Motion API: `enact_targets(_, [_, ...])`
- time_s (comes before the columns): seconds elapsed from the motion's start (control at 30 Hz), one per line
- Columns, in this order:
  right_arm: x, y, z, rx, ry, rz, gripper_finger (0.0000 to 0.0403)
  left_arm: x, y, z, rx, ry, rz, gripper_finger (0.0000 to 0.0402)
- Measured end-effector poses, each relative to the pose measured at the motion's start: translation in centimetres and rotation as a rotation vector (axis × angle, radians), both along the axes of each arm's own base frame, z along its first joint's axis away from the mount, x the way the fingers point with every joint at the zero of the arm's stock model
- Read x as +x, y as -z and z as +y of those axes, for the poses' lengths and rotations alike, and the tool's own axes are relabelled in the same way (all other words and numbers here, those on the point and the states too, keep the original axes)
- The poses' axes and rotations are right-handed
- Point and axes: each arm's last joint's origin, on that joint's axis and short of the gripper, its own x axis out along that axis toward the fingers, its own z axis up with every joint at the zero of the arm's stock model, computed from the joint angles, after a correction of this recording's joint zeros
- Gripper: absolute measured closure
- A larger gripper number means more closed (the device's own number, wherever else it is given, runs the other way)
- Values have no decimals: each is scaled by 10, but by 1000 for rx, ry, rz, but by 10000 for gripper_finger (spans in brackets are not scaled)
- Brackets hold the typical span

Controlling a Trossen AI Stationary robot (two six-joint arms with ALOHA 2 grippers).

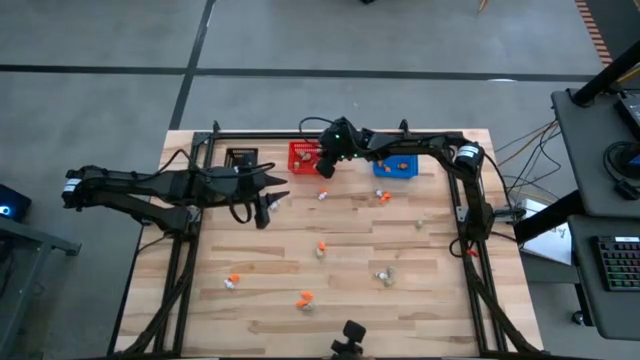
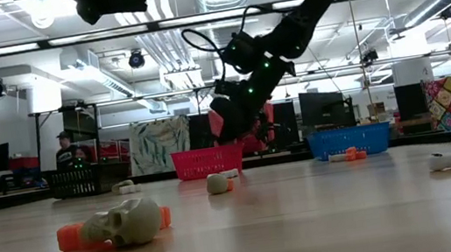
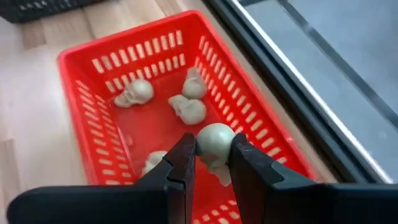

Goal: Sort Halloween decoration
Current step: Put the white skull toy into the red bin, then put the orange skeleton toy into the blue bin

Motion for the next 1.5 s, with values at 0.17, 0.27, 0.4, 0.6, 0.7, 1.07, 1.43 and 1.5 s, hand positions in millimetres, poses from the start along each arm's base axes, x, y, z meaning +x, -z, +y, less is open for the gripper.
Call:
enact_targets(0.17, [2, -6, -1, 7, 0, 18, 331, 0, 0, 1, 6, -12, 3, 281])
enact_targets(0.27, [3, -7, 0, 3, -8, 17, 318, 0, 1, 1, 6, -12, 8, 281])
enact_targets(0.4, [3, -7, 0, 12, 0, 14, 295, -1, 2, 1, 6, -12, 17, 281])
enact_targets(0.6, [3, -7, 0, 15, 2, 12, 290, -1, 2, 1, 6, -12, 17, 281])
enact_targets(0.7, [3, -7, 0, 18, 5, 10, 288, -1, 2, 1, 3, -12, 19, 281])
enact_targets(1.07, [0, -44, 18, 53, -72, -69, 298, -11, 20, -3, -193, -90, 164, 281])
enact_targets(1.43, [-11, -85, 71, 68, -192, 3, 317, -11, 46, -34, -324, -55, 377, 281])
enact_targets(1.5, [-11, -89, 83, 69, -222, 11, 319, -11, 51, -41, -336, -31, 418, 281])
